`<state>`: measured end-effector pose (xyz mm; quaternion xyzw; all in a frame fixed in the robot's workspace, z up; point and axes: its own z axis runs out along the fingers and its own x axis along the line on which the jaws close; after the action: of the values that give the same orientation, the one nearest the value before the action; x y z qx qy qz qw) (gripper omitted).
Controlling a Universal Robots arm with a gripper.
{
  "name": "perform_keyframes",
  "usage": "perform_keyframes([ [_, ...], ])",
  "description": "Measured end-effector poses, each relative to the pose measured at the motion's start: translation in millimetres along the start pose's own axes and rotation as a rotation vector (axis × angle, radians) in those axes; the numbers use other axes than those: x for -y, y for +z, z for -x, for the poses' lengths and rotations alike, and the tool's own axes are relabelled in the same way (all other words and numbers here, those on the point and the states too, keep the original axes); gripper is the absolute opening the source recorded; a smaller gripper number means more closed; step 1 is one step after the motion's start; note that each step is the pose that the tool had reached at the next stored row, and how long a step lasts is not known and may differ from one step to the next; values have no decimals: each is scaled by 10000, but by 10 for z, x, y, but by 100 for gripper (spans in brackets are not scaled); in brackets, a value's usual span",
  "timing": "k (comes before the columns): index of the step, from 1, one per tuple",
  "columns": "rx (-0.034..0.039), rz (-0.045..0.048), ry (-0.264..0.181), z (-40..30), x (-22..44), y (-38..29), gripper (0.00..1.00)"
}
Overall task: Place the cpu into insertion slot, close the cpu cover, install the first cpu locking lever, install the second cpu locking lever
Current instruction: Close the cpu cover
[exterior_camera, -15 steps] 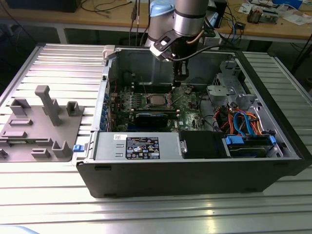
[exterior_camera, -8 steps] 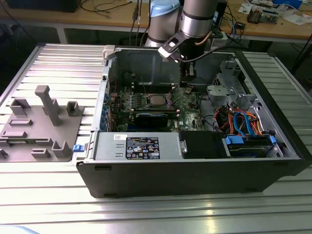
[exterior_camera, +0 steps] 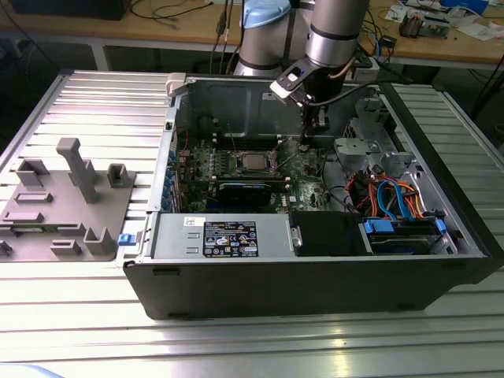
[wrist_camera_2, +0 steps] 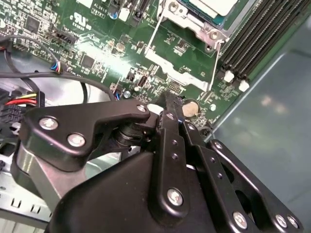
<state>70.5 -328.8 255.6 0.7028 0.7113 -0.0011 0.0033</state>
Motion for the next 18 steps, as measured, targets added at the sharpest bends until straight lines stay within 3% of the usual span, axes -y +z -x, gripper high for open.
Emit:
perform_keyframes([
  [3, -2, -46, 1, 2, 5, 54, 11],
  [6, -3, -48, -6, 2, 125, 74, 11],
  [18, -3, -48, -7, 1, 148, 74, 11],
])
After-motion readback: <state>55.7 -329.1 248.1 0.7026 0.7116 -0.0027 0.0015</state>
